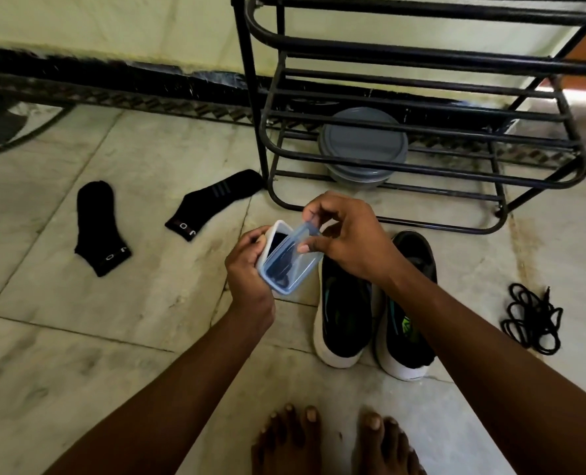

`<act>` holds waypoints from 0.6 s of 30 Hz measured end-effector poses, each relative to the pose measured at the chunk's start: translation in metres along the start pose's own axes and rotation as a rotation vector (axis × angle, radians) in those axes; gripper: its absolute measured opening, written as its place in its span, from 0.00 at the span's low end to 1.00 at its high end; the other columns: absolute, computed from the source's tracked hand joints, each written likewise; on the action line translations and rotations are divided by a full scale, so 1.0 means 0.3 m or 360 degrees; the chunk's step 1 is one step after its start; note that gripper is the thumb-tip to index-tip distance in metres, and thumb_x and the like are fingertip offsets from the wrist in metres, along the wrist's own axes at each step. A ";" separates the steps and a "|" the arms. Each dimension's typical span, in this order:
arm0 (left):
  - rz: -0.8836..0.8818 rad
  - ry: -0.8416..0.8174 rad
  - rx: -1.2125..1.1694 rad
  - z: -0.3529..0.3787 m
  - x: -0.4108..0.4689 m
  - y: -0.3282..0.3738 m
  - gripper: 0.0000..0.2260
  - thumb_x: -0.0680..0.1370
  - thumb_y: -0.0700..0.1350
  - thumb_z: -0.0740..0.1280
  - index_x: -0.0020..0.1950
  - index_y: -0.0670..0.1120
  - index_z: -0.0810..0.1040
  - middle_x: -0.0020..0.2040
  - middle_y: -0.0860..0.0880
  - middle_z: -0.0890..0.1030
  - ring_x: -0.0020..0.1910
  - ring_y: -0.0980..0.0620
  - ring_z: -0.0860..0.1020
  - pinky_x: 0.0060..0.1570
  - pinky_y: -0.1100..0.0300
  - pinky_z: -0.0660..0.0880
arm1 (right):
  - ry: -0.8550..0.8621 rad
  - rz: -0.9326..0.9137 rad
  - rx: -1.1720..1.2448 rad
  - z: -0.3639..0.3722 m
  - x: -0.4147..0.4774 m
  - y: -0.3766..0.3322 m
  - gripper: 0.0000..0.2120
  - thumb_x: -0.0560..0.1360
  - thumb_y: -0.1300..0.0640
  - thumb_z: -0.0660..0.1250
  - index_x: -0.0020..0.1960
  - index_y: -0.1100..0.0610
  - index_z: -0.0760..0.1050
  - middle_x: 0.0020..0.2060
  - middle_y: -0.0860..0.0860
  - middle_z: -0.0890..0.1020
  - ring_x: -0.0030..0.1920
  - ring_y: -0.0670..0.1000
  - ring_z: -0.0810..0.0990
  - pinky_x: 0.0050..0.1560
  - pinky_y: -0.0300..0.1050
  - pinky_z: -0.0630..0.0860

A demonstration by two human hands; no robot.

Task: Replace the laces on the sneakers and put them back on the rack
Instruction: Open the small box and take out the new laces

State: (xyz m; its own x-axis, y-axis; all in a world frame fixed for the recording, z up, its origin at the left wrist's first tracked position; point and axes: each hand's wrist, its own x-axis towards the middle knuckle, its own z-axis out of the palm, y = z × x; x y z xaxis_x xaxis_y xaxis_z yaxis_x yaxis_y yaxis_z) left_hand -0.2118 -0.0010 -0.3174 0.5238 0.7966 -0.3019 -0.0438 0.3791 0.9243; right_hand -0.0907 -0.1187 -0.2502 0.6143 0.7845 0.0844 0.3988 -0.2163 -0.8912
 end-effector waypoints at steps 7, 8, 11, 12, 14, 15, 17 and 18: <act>-0.0290 0.0353 -0.0532 -0.100 0.161 0.018 0.18 0.82 0.45 0.58 0.66 0.37 0.77 0.54 0.39 0.80 0.53 0.39 0.79 0.46 0.53 0.78 | -0.0171 -0.0194 -0.0074 0.103 -0.052 -0.043 0.13 0.68 0.68 0.78 0.40 0.54 0.77 0.43 0.48 0.79 0.44 0.48 0.79 0.45 0.46 0.81; -0.0288 0.0330 -0.0602 -0.114 0.175 0.026 0.17 0.82 0.46 0.58 0.66 0.40 0.77 0.53 0.40 0.80 0.52 0.39 0.79 0.46 0.52 0.78 | -0.0206 -0.0240 -0.0117 0.132 -0.064 -0.028 0.14 0.68 0.70 0.76 0.40 0.53 0.76 0.43 0.48 0.78 0.44 0.47 0.79 0.44 0.47 0.81; -0.0274 0.0259 -0.0730 -0.143 0.190 0.047 0.16 0.82 0.46 0.57 0.63 0.41 0.78 0.49 0.41 0.81 0.46 0.42 0.81 0.39 0.55 0.79 | -0.0315 -0.0303 -0.0335 0.232 -0.086 0.043 0.13 0.68 0.70 0.73 0.41 0.54 0.75 0.43 0.49 0.76 0.42 0.49 0.76 0.41 0.54 0.78; -0.0289 0.0239 -0.0751 -0.151 0.186 0.052 0.15 0.82 0.46 0.57 0.61 0.42 0.78 0.47 0.42 0.81 0.43 0.42 0.81 0.37 0.56 0.79 | -0.0356 -0.0331 -0.0439 0.268 -0.094 0.069 0.12 0.68 0.70 0.71 0.42 0.55 0.75 0.44 0.51 0.75 0.41 0.50 0.76 0.40 0.56 0.78; -0.0296 0.0188 -0.0748 -0.157 0.180 0.056 0.16 0.82 0.47 0.56 0.62 0.41 0.77 0.47 0.41 0.81 0.42 0.42 0.81 0.35 0.56 0.79 | -0.0391 -0.0438 -0.0639 0.338 -0.105 0.110 0.10 0.66 0.69 0.70 0.43 0.57 0.75 0.43 0.54 0.75 0.41 0.56 0.75 0.35 0.55 0.76; -0.0296 0.0164 -0.0728 -0.160 0.175 0.055 0.17 0.82 0.47 0.56 0.64 0.40 0.77 0.48 0.41 0.80 0.43 0.41 0.80 0.35 0.56 0.79 | -0.0406 -0.0482 -0.0723 0.372 -0.113 0.127 0.10 0.65 0.68 0.70 0.43 0.58 0.75 0.42 0.55 0.75 0.40 0.58 0.75 0.34 0.52 0.75; -0.0297 0.0135 -0.0648 -0.169 0.171 0.048 0.17 0.82 0.47 0.56 0.64 0.40 0.76 0.49 0.40 0.80 0.43 0.41 0.80 0.36 0.55 0.79 | -0.0426 -0.0561 -0.0882 0.435 -0.123 0.156 0.12 0.63 0.67 0.72 0.43 0.58 0.74 0.40 0.56 0.74 0.38 0.60 0.75 0.32 0.47 0.69; -0.0292 0.0126 -0.0595 -0.174 0.168 0.046 0.16 0.83 0.47 0.56 0.63 0.40 0.77 0.48 0.41 0.81 0.42 0.42 0.80 0.35 0.56 0.79 | -0.0428 -0.0601 -0.0955 0.461 -0.126 0.166 0.13 0.62 0.67 0.73 0.44 0.58 0.75 0.39 0.56 0.74 0.37 0.60 0.75 0.32 0.46 0.67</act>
State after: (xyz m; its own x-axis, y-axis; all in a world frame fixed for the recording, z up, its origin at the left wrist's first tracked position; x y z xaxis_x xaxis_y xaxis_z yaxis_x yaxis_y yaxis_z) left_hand -0.2303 0.0690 -0.3321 0.4851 0.7284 -0.4839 -0.2691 0.6508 0.7100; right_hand -0.1883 -0.0787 -0.3593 0.2058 0.9662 0.1555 0.8985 -0.1236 -0.4211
